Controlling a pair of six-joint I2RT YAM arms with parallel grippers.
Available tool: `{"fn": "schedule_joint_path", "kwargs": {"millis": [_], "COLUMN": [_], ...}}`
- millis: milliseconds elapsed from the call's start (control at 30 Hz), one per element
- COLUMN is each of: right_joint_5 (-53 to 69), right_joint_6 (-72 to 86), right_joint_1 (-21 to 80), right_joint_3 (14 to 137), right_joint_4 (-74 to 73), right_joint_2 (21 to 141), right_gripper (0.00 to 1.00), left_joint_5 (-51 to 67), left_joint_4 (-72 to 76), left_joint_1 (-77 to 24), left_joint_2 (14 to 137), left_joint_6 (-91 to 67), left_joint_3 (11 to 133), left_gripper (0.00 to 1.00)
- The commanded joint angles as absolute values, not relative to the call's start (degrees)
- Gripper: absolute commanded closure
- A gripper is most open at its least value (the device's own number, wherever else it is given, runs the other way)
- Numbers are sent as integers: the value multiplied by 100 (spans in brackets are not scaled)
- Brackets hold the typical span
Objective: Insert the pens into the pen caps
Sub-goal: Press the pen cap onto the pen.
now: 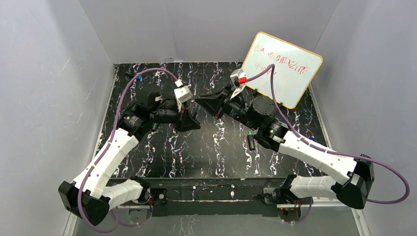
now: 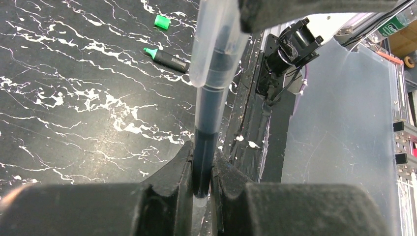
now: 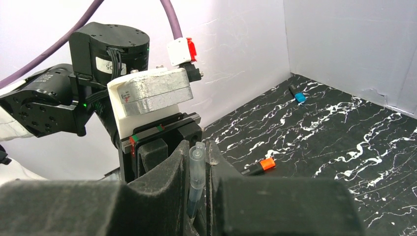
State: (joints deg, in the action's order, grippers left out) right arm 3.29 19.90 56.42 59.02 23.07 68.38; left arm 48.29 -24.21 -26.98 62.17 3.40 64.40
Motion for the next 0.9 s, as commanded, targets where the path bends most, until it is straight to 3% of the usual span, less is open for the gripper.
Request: {"fn": "schedule_joint_path", "kwargs": {"millis": [0, 867], "right_joint_5": [1761, 1528], "right_joint_6": [2464, 2803], "right_joint_1": [6345, 6786], "right_joint_3": [5130, 4711], "right_joint_4": [203, 479], "right_joint_2": [7252, 7330], "right_gripper": [99, 99], "left_joint_5": [4471, 4282], "left_joint_4": [-554, -648], "left_joint_1": [-2592, -2584], "left_joint_2": [6100, 5945], "left_joint_6": [135, 237], "left_joint_3": [7309, 7387], "left_gripper": [100, 100]}}
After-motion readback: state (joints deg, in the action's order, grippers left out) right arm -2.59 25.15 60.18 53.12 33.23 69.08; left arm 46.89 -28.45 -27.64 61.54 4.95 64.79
